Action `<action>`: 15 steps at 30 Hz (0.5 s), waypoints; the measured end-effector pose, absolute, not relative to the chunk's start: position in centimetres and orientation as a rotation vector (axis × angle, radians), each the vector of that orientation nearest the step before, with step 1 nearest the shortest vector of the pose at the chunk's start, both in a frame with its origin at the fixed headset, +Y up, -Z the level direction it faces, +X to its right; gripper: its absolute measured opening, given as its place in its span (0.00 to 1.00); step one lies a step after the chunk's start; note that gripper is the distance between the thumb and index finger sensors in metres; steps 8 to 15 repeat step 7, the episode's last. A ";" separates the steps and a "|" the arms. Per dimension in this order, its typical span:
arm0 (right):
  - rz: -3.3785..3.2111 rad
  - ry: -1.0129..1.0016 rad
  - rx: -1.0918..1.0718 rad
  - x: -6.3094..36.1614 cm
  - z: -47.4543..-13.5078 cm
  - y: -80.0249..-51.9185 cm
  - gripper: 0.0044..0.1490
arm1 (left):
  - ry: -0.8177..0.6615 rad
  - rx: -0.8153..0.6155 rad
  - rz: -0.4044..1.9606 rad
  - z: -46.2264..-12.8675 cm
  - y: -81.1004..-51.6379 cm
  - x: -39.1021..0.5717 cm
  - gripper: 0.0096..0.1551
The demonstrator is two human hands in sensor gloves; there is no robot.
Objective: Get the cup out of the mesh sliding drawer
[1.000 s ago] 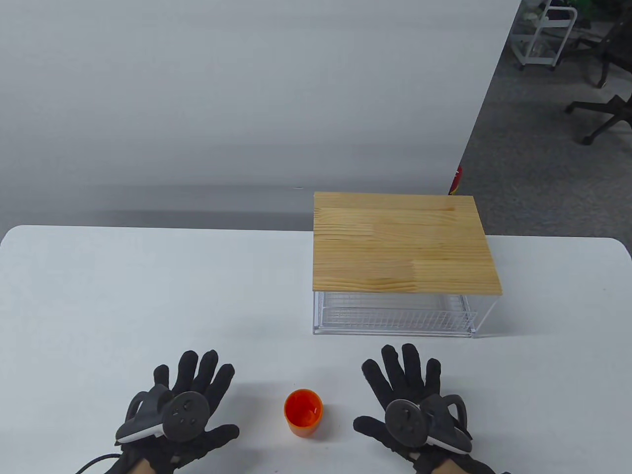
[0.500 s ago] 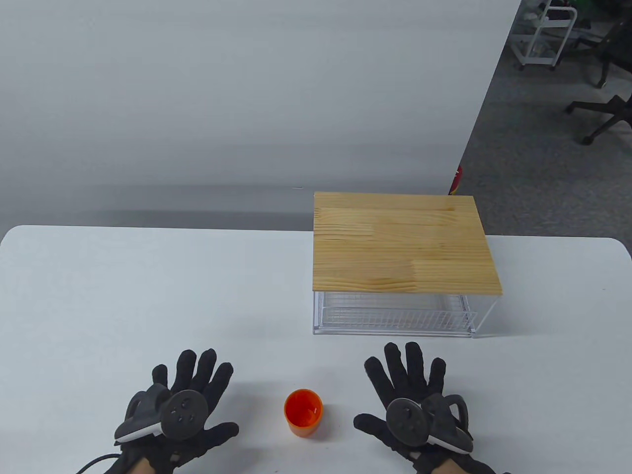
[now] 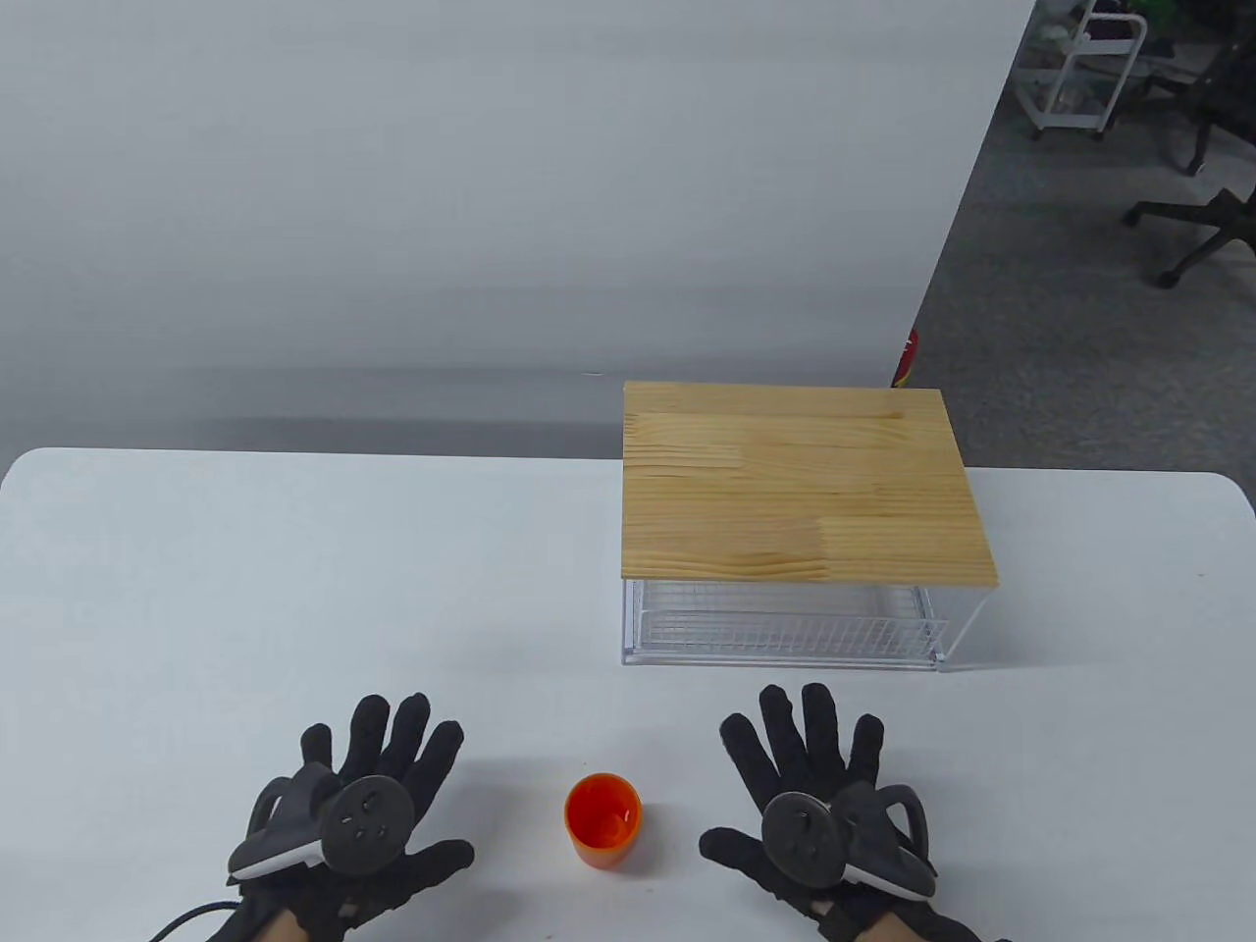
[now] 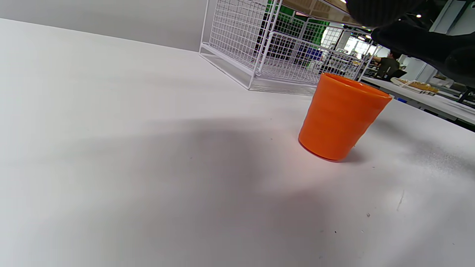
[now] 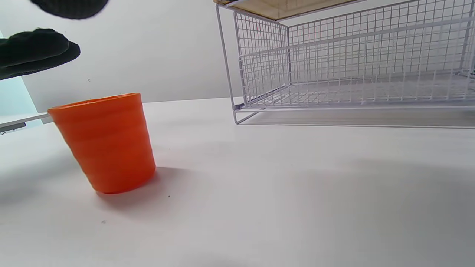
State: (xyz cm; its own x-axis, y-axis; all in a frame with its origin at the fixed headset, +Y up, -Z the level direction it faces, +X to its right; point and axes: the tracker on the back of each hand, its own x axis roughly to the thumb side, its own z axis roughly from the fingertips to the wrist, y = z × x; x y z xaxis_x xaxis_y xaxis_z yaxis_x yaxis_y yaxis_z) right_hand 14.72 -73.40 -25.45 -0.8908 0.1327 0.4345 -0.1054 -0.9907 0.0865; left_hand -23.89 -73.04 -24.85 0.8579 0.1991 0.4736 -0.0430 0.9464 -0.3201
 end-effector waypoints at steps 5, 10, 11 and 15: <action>2.944 0.103 0.670 14.7 -25.4 -73.3 0.63 | -0.529 -0.309 0.132 -24.8 -73.1 -23.7 0.60; 2.945 0.102 0.661 14.7 -25.4 -73.3 0.63 | -0.527 -0.308 0.140 -24.9 -73.1 -23.7 0.60; 2.945 0.102 0.661 14.7 -25.4 -73.3 0.63 | -0.527 -0.308 0.140 -24.9 -73.1 -23.7 0.60; 2.945 0.102 0.661 14.7 -25.4 -73.3 0.63 | -0.527 -0.308 0.140 -24.9 -73.1 -23.7 0.60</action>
